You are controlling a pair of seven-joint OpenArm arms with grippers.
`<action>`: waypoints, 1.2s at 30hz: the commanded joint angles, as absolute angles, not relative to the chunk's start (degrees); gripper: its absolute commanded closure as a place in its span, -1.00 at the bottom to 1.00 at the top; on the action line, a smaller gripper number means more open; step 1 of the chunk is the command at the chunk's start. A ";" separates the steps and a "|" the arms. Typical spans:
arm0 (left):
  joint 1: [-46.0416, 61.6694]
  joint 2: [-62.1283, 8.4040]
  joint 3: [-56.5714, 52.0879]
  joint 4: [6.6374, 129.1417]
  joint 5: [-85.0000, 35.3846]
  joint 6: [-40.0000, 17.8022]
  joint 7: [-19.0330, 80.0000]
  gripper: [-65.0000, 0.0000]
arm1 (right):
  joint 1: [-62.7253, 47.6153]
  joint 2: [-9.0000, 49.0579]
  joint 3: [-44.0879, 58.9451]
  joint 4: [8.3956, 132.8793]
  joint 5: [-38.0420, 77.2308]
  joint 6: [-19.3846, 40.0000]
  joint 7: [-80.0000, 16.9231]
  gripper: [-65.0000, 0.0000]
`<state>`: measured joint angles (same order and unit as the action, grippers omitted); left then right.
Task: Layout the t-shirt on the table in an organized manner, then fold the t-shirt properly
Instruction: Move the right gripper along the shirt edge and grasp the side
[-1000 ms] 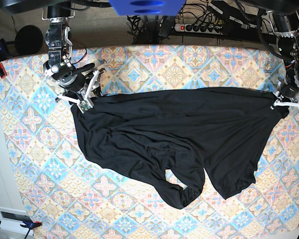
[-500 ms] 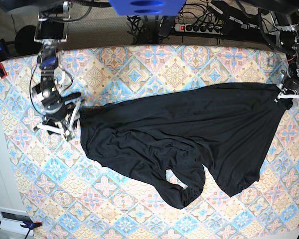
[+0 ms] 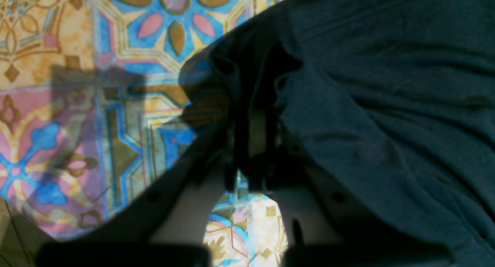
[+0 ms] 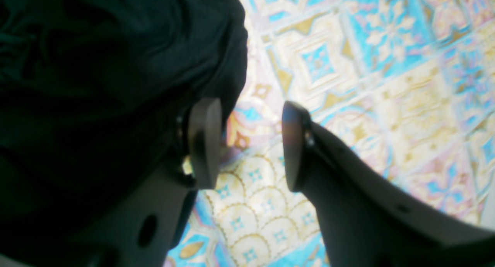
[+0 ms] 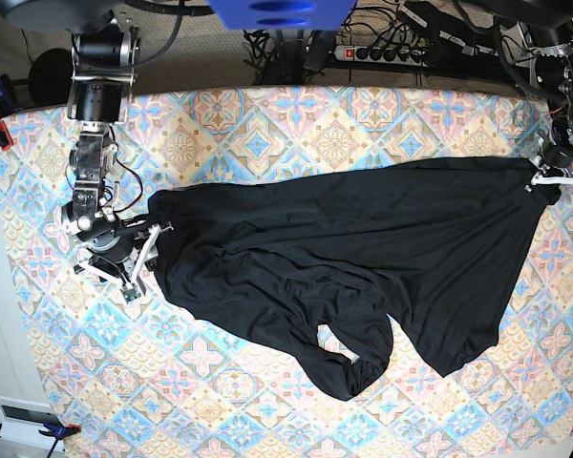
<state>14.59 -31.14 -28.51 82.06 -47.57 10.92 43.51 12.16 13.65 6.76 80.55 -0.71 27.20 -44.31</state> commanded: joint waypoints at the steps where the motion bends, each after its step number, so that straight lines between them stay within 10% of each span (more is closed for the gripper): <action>1: 14.20 -32.48 -29.14 82.95 -47.60 10.77 42.68 1.00 | 13.58 14.46 6.99 80.22 0.57 27.12 -43.65 0.23; 36: 14.20 -31.08 -28.70 82.68 -47.52 10.77 42.86 1.00 | 16.31 13.32 6.46 70.81 4.09 27.12 -41.45 0.23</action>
